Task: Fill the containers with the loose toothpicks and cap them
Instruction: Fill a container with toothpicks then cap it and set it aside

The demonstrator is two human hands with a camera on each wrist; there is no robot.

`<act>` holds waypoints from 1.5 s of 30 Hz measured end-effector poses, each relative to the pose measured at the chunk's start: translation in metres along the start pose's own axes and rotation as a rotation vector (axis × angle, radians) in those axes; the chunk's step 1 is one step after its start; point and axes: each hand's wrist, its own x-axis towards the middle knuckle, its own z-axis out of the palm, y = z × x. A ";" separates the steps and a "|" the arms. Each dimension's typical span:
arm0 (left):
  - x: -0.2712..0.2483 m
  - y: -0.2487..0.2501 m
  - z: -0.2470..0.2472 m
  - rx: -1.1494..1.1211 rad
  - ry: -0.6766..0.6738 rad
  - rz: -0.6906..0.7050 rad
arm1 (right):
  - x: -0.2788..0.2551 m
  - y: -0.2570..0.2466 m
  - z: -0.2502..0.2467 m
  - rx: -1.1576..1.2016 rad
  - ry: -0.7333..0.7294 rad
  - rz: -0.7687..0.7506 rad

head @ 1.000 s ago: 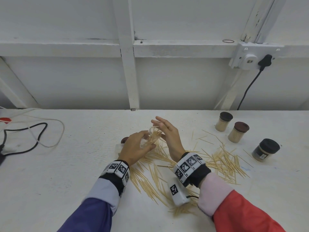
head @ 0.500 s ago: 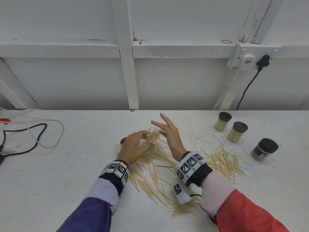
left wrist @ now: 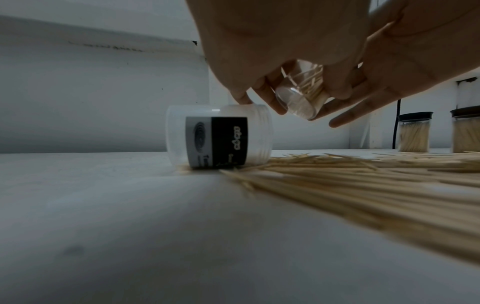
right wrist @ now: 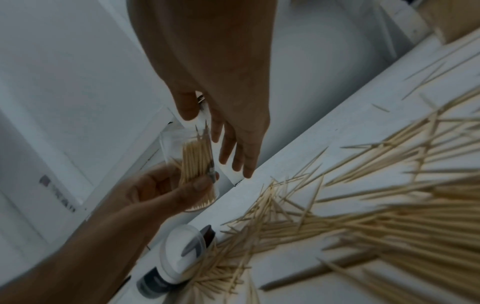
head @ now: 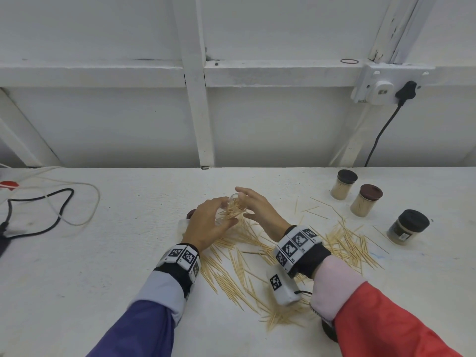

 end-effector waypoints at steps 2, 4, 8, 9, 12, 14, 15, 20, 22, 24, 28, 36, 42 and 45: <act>0.000 -0.001 0.000 -0.001 0.009 0.009 | 0.000 -0.003 -0.002 0.053 0.020 -0.002; 0.000 -0.002 0.000 -0.004 0.021 0.018 | -0.001 -0.007 -0.003 0.040 0.020 0.016; 0.001 -0.005 0.002 0.015 0.044 0.040 | -0.005 -0.014 -0.004 0.041 -0.059 0.019; 0.002 -0.006 0.002 0.019 0.047 0.047 | -0.006 -0.015 -0.004 0.021 -0.074 0.006; 0.002 -0.008 0.002 0.015 0.048 0.090 | -0.002 -0.014 -0.005 -0.077 -0.026 -0.035; 0.003 -0.010 0.002 0.024 0.047 0.130 | 0.001 -0.013 -0.008 -0.180 0.090 -0.074; 0.003 -0.011 0.001 0.037 0.051 0.140 | 0.002 -0.013 -0.011 -0.244 0.130 -0.089; 0.005 -0.013 0.002 0.081 0.038 0.197 | -0.001 -0.009 -0.021 -0.199 0.070 -0.039; 0.005 -0.013 0.003 0.088 0.034 0.217 | -0.003 -0.008 -0.023 -0.188 0.059 -0.036; 0.005 -0.014 0.003 0.086 0.032 0.226 | -0.006 -0.007 -0.023 -0.122 0.007 -0.015; 0.002 -0.010 0.002 0.063 0.026 0.211 | -0.012 -0.007 -0.030 -0.068 -0.079 0.003; 0.001 -0.008 0.003 0.020 -0.047 0.056 | -0.019 -0.014 -0.106 -0.550 -0.031 0.299; 0.001 -0.004 0.002 0.018 -0.065 0.015 | -0.033 0.008 -0.185 -1.015 0.282 0.476; 0.001 -0.005 0.002 0.015 -0.056 0.011 | -0.046 0.026 -0.197 -1.111 0.296 0.596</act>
